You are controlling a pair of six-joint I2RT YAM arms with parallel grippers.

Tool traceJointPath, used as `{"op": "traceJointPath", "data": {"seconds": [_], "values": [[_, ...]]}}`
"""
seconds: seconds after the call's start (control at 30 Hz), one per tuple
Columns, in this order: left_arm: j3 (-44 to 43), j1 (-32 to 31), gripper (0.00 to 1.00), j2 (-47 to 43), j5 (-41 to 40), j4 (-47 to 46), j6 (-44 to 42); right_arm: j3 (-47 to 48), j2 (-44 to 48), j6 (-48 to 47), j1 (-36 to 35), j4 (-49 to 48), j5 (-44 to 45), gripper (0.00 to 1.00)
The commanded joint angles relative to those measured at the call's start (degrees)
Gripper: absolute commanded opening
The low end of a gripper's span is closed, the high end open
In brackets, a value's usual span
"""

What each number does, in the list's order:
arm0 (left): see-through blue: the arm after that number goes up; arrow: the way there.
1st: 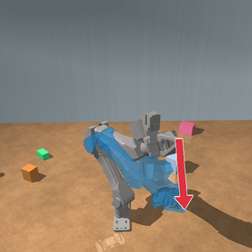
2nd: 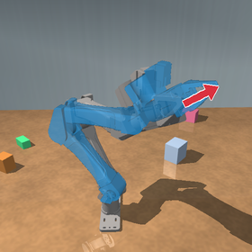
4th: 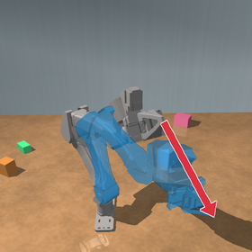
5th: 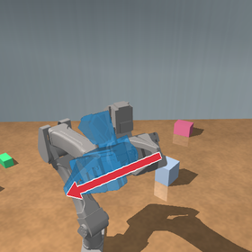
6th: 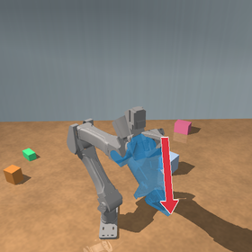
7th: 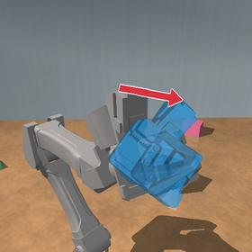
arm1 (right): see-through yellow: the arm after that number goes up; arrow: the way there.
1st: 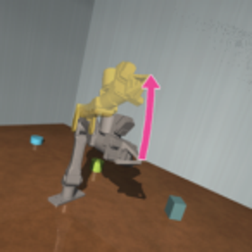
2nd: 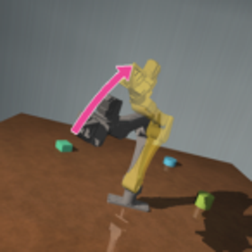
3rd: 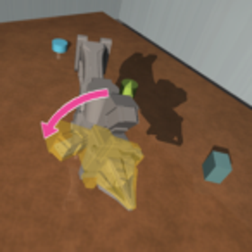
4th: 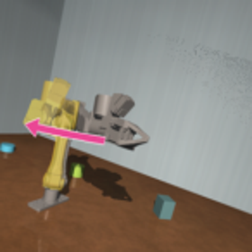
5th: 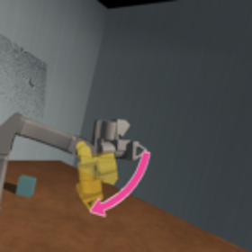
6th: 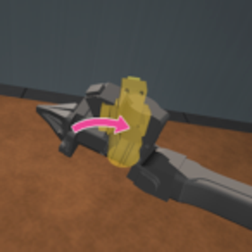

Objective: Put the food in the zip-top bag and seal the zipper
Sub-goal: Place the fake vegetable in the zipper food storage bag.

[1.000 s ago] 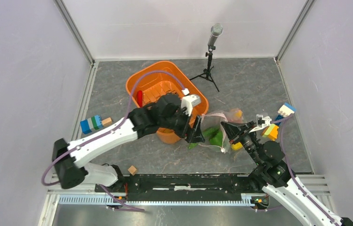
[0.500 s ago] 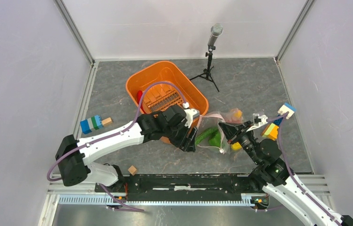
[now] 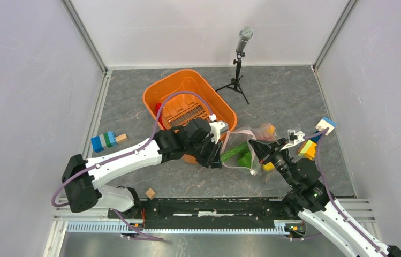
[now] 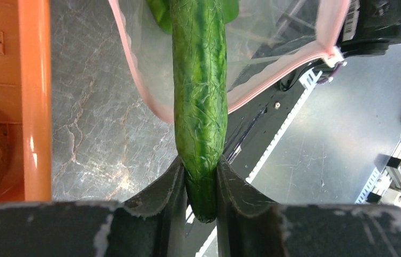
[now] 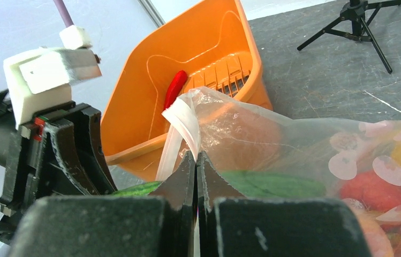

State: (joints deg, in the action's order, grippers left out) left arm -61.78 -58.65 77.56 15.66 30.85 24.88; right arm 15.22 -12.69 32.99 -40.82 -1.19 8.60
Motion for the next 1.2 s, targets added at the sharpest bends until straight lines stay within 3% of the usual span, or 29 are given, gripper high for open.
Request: {"op": "traceJointPath", "data": {"seconds": [0.0, 0.33, 0.47, 0.53, 0.67, 0.83, 0.97, 1.17], "values": [[-1.26, -0.4, 0.15, -3.63, -2.09, -5.87, 2.36, 1.01, -0.19, -0.28, -0.01, -0.84, -1.88, 0.0], [-9.72, -0.37, 0.14, 8.88, -3.22, -9.05, 4.06, 2.37, -3.39, 0.09, -0.05, -6.86, -10.7, 0.0], [-9.43, -0.43, 0.18, 12.35, -3.36, -14.83, 7.0, 1.75, -2.65, 1.55, -0.03, -10.17, -11.0, 0.0], [-9.0, -0.57, 0.28, 13.09, -4.48, -15.88, 7.6, 1.65, -1.97, 2.2, -0.05, -10.47, -9.71, 0.0], [-7.5, -0.56, 0.63, 11.41, -3.84, -16.13, 7.14, 0.92, -0.03, 3.66, -0.05, -10.0, -4.43, 0.0], [-5.02, -0.57, 0.95, 1.18, -2.28, -15.82, 4.53, -0.64, 2.9, 4.84, -0.05, -8.83, 3.64, 0.0], [-3.27, -0.53, 1.0, -7.95, -4.8, -12.37, 1.89, 1.49, 3.26, 1.56, -0.05, -7.84, 4.03, 0.0], [0.64, -0.44, 1.0, -16.12, -13.59, -7.81, -0.78, 11.41, -2.34, -12.94, -0.05, 0.42, -10.82, 0.0]]}}
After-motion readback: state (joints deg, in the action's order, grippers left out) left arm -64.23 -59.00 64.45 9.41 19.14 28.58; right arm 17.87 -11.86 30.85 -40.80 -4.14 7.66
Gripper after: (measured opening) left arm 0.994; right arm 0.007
